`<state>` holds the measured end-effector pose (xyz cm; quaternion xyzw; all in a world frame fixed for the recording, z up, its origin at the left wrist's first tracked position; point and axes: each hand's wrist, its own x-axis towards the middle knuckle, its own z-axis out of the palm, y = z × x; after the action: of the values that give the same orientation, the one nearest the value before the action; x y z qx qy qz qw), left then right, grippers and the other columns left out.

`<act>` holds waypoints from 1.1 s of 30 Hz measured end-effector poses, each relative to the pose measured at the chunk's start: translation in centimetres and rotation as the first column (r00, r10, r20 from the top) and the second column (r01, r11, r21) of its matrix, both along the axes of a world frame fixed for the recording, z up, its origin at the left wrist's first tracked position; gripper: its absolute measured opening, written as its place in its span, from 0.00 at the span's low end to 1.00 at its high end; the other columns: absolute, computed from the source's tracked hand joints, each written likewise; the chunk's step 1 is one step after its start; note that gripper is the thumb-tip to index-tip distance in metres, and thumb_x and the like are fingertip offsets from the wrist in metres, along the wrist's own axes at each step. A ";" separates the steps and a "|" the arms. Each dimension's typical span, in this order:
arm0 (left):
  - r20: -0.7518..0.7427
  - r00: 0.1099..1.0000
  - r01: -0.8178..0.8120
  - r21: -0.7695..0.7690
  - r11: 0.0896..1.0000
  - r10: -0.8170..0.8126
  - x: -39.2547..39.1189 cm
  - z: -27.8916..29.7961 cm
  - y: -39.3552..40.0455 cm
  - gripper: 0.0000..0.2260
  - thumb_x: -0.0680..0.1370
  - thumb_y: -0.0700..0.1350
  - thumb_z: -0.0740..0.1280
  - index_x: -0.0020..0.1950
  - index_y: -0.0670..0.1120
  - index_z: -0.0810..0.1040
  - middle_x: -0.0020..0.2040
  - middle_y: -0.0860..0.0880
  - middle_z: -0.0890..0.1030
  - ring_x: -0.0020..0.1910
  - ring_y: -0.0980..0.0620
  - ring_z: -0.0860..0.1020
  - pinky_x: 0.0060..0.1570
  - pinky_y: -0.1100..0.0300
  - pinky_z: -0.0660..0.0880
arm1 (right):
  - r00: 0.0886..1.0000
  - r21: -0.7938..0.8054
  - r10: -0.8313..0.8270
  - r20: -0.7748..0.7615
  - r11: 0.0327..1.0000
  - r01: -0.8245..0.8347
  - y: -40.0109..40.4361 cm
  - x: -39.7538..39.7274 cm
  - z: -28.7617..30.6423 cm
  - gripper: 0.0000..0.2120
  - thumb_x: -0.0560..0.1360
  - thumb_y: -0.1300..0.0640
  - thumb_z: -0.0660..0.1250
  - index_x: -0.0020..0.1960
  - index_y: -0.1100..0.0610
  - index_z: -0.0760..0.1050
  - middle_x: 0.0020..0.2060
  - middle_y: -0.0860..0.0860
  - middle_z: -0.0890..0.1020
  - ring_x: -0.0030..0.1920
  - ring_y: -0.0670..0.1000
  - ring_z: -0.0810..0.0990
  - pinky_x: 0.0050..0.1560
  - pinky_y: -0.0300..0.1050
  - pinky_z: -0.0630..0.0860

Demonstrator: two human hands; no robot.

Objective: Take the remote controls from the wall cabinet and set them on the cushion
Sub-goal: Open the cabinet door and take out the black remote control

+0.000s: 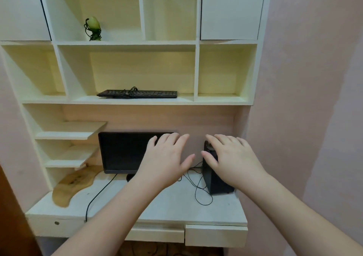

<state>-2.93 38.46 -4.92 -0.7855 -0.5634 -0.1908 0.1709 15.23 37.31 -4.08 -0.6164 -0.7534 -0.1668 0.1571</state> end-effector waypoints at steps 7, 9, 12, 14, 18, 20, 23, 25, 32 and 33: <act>-0.073 0.997 0.043 0.030 0.999 -0.041 1.9 1.5 6.1 0.34 0.73 0.65 0.41 0.73 0.53 0.64 0.73 0.48 0.67 0.72 0.45 0.64 0.68 0.47 0.64 | 0.998 0.004 -0.065 0.003 0.998 0.065 5.2 3.5 1.2 0.24 0.79 0.40 0.50 0.72 0.48 0.63 0.72 0.48 0.66 0.72 0.51 0.63 0.71 0.50 0.55; -0.098 0.995 0.031 0.037 0.999 -0.027 2.9 2.4 7.6 0.35 0.72 0.65 0.39 0.74 0.54 0.63 0.75 0.48 0.65 0.74 0.45 0.61 0.70 0.47 0.60 | 0.999 0.001 -0.052 -0.011 0.999 0.052 6.8 4.6 1.5 0.24 0.79 0.40 0.50 0.72 0.48 0.63 0.73 0.49 0.64 0.72 0.51 0.61 0.72 0.50 0.54; -0.120 0.993 0.001 0.050 0.999 0.005 4.9 4.1 9.9 0.32 0.75 0.66 0.41 0.75 0.55 0.61 0.77 0.50 0.61 0.77 0.46 0.54 0.74 0.43 0.51 | 1.000 0.020 -0.019 -0.017 1.000 0.019 9.4 6.5 2.2 0.24 0.79 0.40 0.50 0.73 0.48 0.62 0.74 0.49 0.62 0.74 0.50 0.59 0.74 0.51 0.50; -0.131 0.991 -0.005 0.069 0.998 0.014 6.5 5.2 11.8 0.27 0.78 0.64 0.48 0.75 0.55 0.60 0.77 0.51 0.59 0.77 0.47 0.52 0.74 0.42 0.47 | 1.000 0.039 0.004 -0.027 0.999 -0.003 11.1 8.0 2.9 0.25 0.79 0.40 0.51 0.73 0.48 0.62 0.75 0.49 0.61 0.74 0.50 0.57 0.74 0.51 0.49; -0.146 0.989 0.002 0.138 0.990 0.019 9.5 6.9 15.0 0.30 0.76 0.66 0.45 0.74 0.55 0.62 0.76 0.52 0.62 0.77 0.49 0.54 0.75 0.44 0.45 | 0.999 0.107 0.033 -0.020 0.994 -0.030 14.3 10.4 4.6 0.25 0.79 0.40 0.50 0.73 0.48 0.63 0.75 0.50 0.60 0.75 0.52 0.54 0.74 0.52 0.47; -0.129 0.991 0.001 0.160 0.987 0.020 10.6 7.8 16.5 0.29 0.76 0.66 0.46 0.75 0.56 0.61 0.76 0.53 0.62 0.77 0.50 0.55 0.75 0.46 0.47 | 0.999 0.138 0.047 -0.014 0.989 -0.045 16.0 11.3 5.6 0.25 0.79 0.41 0.51 0.72 0.49 0.64 0.76 0.51 0.59 0.76 0.54 0.51 0.74 0.53 0.44; -0.113 0.994 0.011 0.171 0.985 0.009 11.8 8.9 18.5 0.27 0.78 0.64 0.51 0.75 0.55 0.60 0.75 0.54 0.65 0.75 0.52 0.59 0.72 0.52 0.55 | 0.996 0.166 0.086 -0.027 0.983 -0.080 18.1 12.0 6.3 0.24 0.79 0.42 0.53 0.72 0.51 0.66 0.76 0.53 0.60 0.76 0.55 0.52 0.74 0.54 0.46; -0.094 0.995 0.000 0.167 0.986 0.016 12.2 9.9 19.6 0.26 0.78 0.64 0.51 0.74 0.56 0.62 0.72 0.55 0.68 0.72 0.53 0.63 0.69 0.53 0.60 | 0.995 0.167 0.096 -0.027 0.982 -0.090 19.5 12.1 6.7 0.24 0.79 0.42 0.53 0.72 0.51 0.66 0.76 0.53 0.60 0.76 0.55 0.53 0.74 0.54 0.47; -0.116 0.993 0.000 0.166 0.986 0.019 11.1 12.2 23.1 0.24 0.79 0.64 0.50 0.71 0.56 0.67 0.69 0.55 0.71 0.69 0.53 0.66 0.65 0.54 0.62 | 0.997 0.191 0.075 -0.034 0.979 -0.067 24.0 10.7 9.1 0.23 0.78 0.43 0.53 0.69 0.50 0.67 0.70 0.52 0.68 0.71 0.54 0.62 0.71 0.51 0.55; -0.132 0.991 0.019 0.172 0.985 0.003 10.6 12.5 23.7 0.24 0.79 0.64 0.50 0.71 0.56 0.66 0.68 0.55 0.71 0.69 0.53 0.67 0.64 0.55 0.63 | 0.997 0.192 0.066 -0.030 0.980 -0.059 24.6 10.3 9.5 0.23 0.78 0.43 0.53 0.69 0.50 0.67 0.69 0.51 0.68 0.71 0.54 0.63 0.70 0.50 0.56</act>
<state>7.69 62.14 7.63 -0.7808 -0.5291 -0.1875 0.2743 25.50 61.87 5.41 -0.5774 -0.7500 -0.2218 0.2343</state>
